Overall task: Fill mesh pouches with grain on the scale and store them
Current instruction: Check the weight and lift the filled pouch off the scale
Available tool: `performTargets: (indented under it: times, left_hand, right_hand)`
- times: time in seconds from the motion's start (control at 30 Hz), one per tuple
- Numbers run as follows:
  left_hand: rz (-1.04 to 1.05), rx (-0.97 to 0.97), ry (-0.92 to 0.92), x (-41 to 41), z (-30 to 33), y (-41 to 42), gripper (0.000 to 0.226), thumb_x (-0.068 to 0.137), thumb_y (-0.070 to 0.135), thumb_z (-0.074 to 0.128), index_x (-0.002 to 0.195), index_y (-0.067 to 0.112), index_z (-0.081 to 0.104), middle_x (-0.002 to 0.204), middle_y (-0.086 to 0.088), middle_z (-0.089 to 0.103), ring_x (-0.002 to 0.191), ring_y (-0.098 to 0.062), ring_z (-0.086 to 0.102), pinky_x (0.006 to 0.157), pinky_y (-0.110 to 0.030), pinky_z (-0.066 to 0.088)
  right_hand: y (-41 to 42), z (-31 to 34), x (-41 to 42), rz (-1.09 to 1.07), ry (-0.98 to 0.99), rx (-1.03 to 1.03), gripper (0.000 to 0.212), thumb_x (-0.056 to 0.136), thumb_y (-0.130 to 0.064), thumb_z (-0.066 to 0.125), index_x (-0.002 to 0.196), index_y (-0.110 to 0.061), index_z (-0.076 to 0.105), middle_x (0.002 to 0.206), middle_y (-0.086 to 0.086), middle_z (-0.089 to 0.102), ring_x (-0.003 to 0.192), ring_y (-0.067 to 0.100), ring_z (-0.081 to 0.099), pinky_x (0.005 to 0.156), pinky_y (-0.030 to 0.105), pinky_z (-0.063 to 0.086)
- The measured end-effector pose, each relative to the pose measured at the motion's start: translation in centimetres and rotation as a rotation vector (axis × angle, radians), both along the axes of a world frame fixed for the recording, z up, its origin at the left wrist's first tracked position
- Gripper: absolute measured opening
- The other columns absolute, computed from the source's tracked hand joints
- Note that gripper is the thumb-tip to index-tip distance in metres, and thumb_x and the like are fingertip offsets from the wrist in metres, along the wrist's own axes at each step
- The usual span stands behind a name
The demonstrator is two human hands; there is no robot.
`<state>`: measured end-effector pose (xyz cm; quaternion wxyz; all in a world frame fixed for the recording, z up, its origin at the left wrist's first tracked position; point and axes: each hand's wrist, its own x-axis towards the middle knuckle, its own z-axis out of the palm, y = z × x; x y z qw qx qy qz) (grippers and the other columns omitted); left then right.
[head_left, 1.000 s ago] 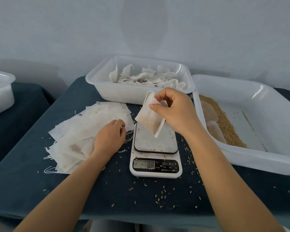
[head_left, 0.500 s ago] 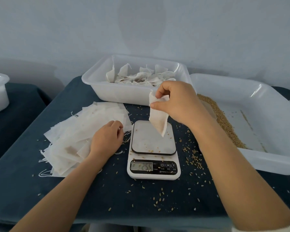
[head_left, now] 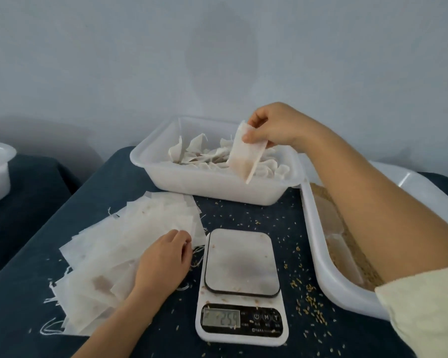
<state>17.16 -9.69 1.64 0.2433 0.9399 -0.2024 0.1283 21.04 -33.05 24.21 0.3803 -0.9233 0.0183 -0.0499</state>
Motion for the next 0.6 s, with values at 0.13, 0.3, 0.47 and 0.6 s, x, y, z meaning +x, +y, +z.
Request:
performTargets:
  times: [0.13,0.3,0.47,0.6]
  left_hand:
    - [-0.011,-0.015,-0.006,0.0,-0.1,0.0,0.013,0.094,0.029,0.047,0.094,0.023,0.058,0.087,0.012,0.057,0.072,-0.006,0.050,0.061,-0.022,0.043]
    - [-0.029,0.010,-0.002,0.0,-0.3,0.0,0.016,0.095,0.031,0.043,0.094,0.024,0.057,0.086,0.013,0.056,0.074,-0.006,0.051,0.062,-0.021,0.041]
    - [-0.046,-0.006,-0.020,0.1,-0.3,-0.1,0.014,0.093,0.029,0.047,0.089,0.022,0.058,0.081,0.011,0.056,0.071,-0.008,0.051,0.059,-0.023,0.040]
    - [-0.028,0.012,-0.025,0.2,-0.5,-0.1,0.019,0.095,0.031,0.040,0.093,0.023,0.056,0.086,0.010,0.056,0.077,-0.010,0.052,0.063,-0.025,0.042]
  right_hand:
    - [-0.9,-0.8,5.0,-0.056,0.045,0.199,0.017,0.083,0.001,0.066,0.078,-0.013,0.059,0.079,0.001,0.063,0.074,0.013,0.064,0.055,0.018,0.053]
    - [-0.9,-3.4,9.9,-0.127,-0.116,-0.065,0.011,0.081,-0.003,0.066,0.083,-0.013,0.063,0.078,-0.005,0.058,0.081,0.014,0.056,0.072,0.025,0.047]
    - [0.2,-8.5,10.5,0.058,0.006,-0.222,0.018,0.077,0.000,0.065,0.073,-0.017,0.061,0.081,-0.005,0.062,0.081,0.012,0.057,0.067,0.019,0.044]
    - [0.2,-9.7,8.7,0.149,0.083,-0.208,0.024,0.076,-0.003,0.066,0.073,-0.026,0.059,0.082,-0.011,0.058,0.077,0.004,0.054,0.063,0.015,0.044]
